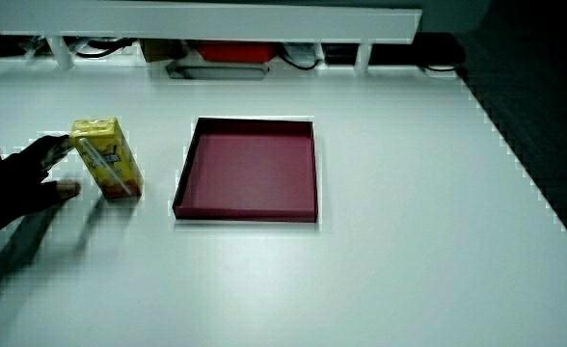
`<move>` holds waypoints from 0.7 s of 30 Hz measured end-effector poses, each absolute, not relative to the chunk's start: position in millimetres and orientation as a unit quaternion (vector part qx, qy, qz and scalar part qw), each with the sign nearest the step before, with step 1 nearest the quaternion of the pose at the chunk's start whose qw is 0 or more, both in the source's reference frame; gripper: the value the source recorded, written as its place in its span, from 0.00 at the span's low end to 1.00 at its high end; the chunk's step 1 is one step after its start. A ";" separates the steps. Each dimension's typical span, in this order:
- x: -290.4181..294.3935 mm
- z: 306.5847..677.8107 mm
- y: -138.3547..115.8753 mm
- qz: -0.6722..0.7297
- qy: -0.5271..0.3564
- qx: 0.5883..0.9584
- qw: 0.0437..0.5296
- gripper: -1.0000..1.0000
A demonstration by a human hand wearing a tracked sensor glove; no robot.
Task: Pick ice redtea
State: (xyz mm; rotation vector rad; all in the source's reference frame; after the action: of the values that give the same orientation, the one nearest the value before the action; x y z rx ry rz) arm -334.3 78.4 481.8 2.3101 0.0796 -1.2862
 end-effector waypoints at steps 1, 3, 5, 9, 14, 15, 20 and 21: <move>-338.5 488.3 75.7 -0.448 0.030 0.859 0.245 0.50; -335.3 490.0 68.5 -0.467 0.030 0.849 0.246 0.50; -334.8 496.5 61.6 -0.469 0.022 0.847 0.250 0.50; -328.9 505.1 48.7 -0.480 0.002 0.839 0.258 0.50; -317.4 516.1 31.4 -0.501 0.020 0.827 0.256 0.50; -315.4 517.5 29.0 -0.501 0.004 0.824 0.263 0.50; -306.2 527.4 17.0 -0.520 0.011 0.813 0.261 0.50; -302.3 526.8 14.8 -0.536 0.014 0.803 0.259 0.50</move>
State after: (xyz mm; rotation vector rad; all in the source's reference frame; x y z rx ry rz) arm -302.3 14.8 526.8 2.1774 0.0382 -1.4535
